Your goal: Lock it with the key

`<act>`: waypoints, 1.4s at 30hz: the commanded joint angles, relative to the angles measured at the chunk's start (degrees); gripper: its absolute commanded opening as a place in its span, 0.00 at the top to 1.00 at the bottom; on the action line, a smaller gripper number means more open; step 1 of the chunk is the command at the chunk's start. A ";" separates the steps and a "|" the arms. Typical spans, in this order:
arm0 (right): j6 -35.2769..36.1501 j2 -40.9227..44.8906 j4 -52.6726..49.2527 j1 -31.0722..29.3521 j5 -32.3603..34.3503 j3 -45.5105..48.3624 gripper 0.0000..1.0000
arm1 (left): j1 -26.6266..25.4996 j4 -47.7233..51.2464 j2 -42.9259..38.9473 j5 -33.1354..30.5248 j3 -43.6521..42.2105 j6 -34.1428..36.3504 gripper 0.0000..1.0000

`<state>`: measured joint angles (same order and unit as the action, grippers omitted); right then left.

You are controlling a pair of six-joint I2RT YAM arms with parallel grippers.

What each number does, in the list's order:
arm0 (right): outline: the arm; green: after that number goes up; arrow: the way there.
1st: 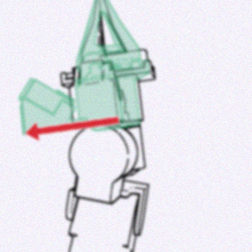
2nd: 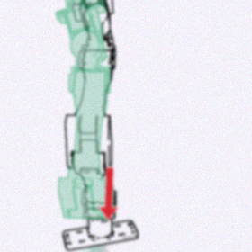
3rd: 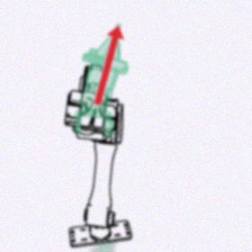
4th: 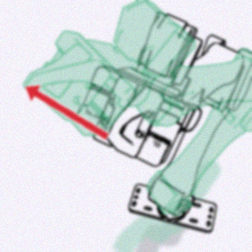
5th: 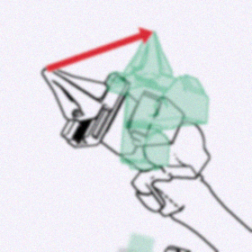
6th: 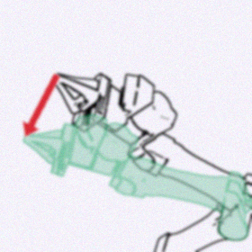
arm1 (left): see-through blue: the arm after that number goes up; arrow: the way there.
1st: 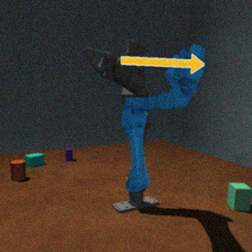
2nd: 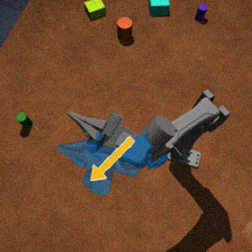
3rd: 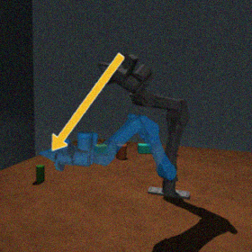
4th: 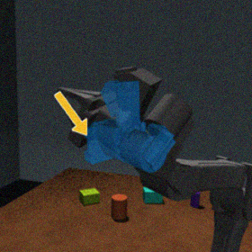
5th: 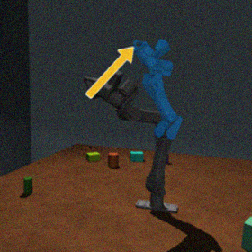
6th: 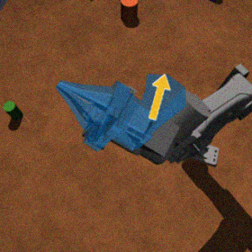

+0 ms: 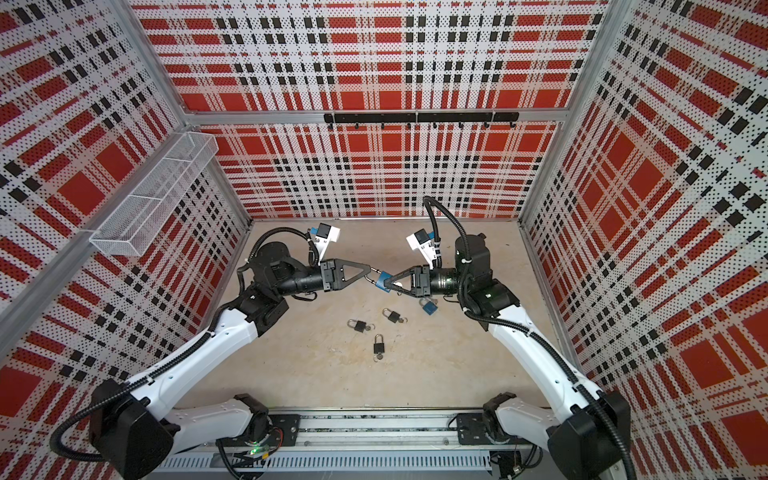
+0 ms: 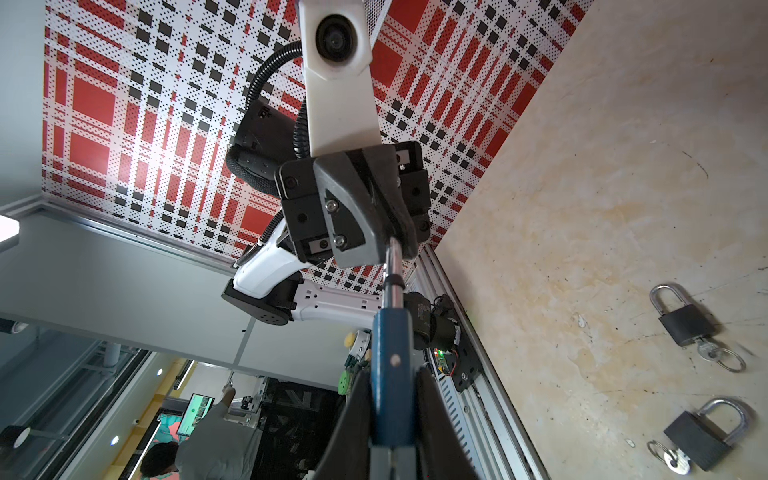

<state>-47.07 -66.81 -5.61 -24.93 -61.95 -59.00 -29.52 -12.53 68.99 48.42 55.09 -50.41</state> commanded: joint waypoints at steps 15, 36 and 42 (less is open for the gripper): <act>-4.24 0.98 13.65 -0.43 0.74 0.34 1.00 | -6.05 1.03 0.09 -1.23 -2.50 0.89 1.00; -4.16 -2.23 16.46 -0.41 2.89 0.33 1.00 | -13.05 0.77 -1.44 -5.00 -3.76 -0.74 1.00; -5.24 -3.15 18.99 -0.36 2.84 1.02 1.00 | -14.25 0.29 -1.67 -6.16 -4.38 -1.09 1.00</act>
<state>-52.21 -68.20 1.80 -23.73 -63.35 -57.36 -37.34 -14.61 66.30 32.12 52.31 -50.98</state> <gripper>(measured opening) 0.171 0.093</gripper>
